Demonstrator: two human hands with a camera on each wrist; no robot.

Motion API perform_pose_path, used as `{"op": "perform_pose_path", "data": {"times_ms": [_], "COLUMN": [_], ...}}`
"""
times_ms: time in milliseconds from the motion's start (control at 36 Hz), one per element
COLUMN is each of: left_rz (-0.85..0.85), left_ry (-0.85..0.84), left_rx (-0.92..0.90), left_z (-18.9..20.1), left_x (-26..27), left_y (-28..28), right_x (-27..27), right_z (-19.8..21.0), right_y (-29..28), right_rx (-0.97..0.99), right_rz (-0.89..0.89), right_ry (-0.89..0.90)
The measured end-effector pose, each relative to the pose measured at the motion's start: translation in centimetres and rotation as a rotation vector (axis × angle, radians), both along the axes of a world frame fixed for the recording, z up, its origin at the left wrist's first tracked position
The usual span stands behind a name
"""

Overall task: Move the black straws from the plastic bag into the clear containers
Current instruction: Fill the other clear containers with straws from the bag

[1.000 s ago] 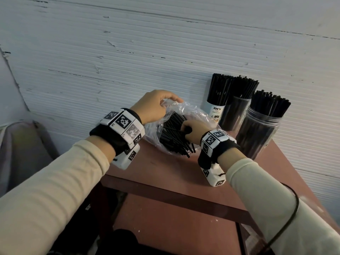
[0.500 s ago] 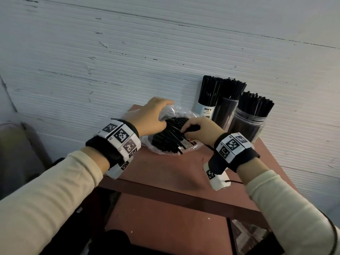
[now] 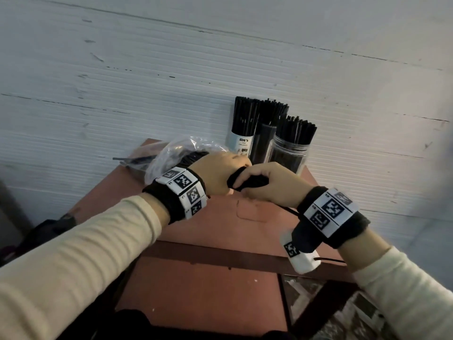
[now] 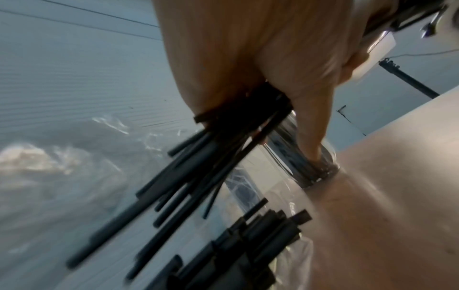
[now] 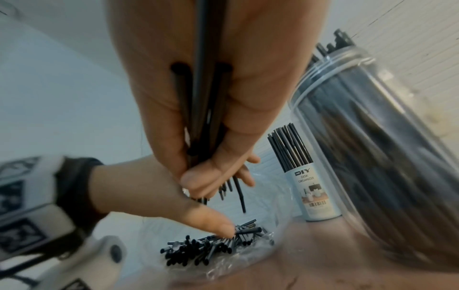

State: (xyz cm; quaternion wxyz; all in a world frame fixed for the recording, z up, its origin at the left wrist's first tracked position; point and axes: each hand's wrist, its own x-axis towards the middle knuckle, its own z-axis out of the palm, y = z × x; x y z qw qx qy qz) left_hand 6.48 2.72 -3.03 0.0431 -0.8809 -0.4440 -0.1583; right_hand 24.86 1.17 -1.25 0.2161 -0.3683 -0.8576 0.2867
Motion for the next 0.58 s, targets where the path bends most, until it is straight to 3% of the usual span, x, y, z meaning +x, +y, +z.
{"op": "perform_pose_path", "data": {"times_ms": [194,361,472,583], "left_rz": [-0.026,0.105,0.108,0.087], "left_ry": [-0.102,-0.213,-0.489,-0.648], "left_rx": [0.011,-0.06,-0.159,-0.177], "left_z": [0.4,1.8,2.6,3.7], "left_x": [1.7,2.6,2.8,3.7], "left_y": [0.7,1.0,1.5,1.6], "right_x": [2.4,4.7,6.5,6.0], "right_z": [1.2,4.5,7.2,8.8], "right_y": [-0.9,-1.7,-2.0,-2.2], "right_rx": [0.076,0.248,0.323,0.418], "right_rz": [-0.035,-0.067,-0.176,-0.205], "right_ry": [-0.071,-0.102,0.107,0.394]}}
